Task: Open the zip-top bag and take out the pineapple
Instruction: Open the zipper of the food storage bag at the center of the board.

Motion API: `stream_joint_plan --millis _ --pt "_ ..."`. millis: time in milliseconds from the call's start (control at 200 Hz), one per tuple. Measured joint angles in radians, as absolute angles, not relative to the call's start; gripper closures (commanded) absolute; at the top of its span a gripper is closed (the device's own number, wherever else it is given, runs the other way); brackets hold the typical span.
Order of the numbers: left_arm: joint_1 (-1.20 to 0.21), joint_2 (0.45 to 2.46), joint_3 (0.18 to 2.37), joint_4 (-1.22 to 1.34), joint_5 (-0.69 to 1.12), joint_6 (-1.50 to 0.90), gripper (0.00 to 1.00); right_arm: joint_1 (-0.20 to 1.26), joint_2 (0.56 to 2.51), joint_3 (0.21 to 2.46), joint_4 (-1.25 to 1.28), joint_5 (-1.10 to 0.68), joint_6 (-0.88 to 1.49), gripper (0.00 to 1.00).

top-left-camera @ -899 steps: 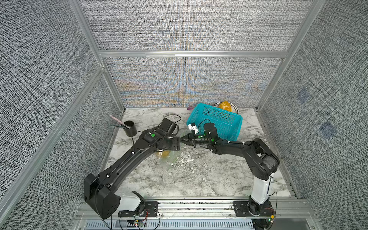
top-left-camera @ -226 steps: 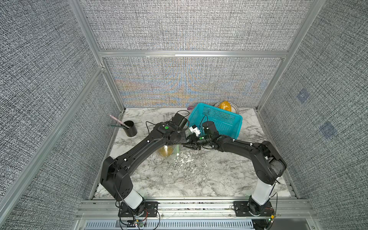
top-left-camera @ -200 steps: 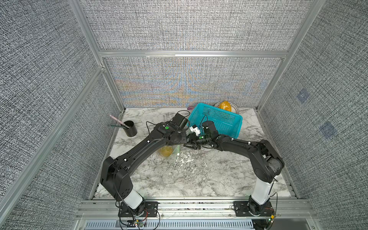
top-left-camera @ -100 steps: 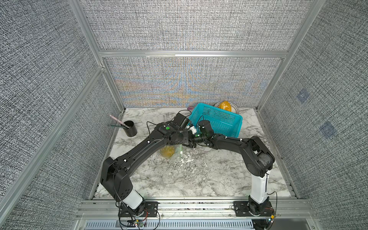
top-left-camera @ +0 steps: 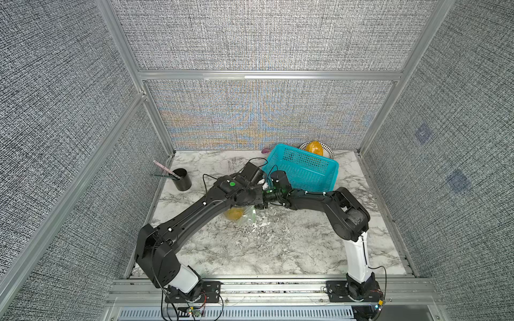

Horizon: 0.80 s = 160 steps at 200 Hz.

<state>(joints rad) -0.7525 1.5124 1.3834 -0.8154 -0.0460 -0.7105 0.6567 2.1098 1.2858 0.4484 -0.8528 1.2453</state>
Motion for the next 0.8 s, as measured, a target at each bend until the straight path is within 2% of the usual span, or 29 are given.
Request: stream_joint_plan --millis 200,460,801 --pt "-0.754 1.490 1.378 -0.818 -0.047 -0.710 0.91 0.661 2.092 1.255 0.447 -0.842 1.246 0.35" --pt "-0.756 1.468 1.343 -0.823 -0.056 -0.707 0.91 0.659 1.957 1.135 0.479 -0.864 1.251 0.40" --pt "-0.755 1.454 1.334 -0.841 -0.053 -0.706 0.93 0.661 1.934 0.973 0.857 -0.928 1.457 0.48"
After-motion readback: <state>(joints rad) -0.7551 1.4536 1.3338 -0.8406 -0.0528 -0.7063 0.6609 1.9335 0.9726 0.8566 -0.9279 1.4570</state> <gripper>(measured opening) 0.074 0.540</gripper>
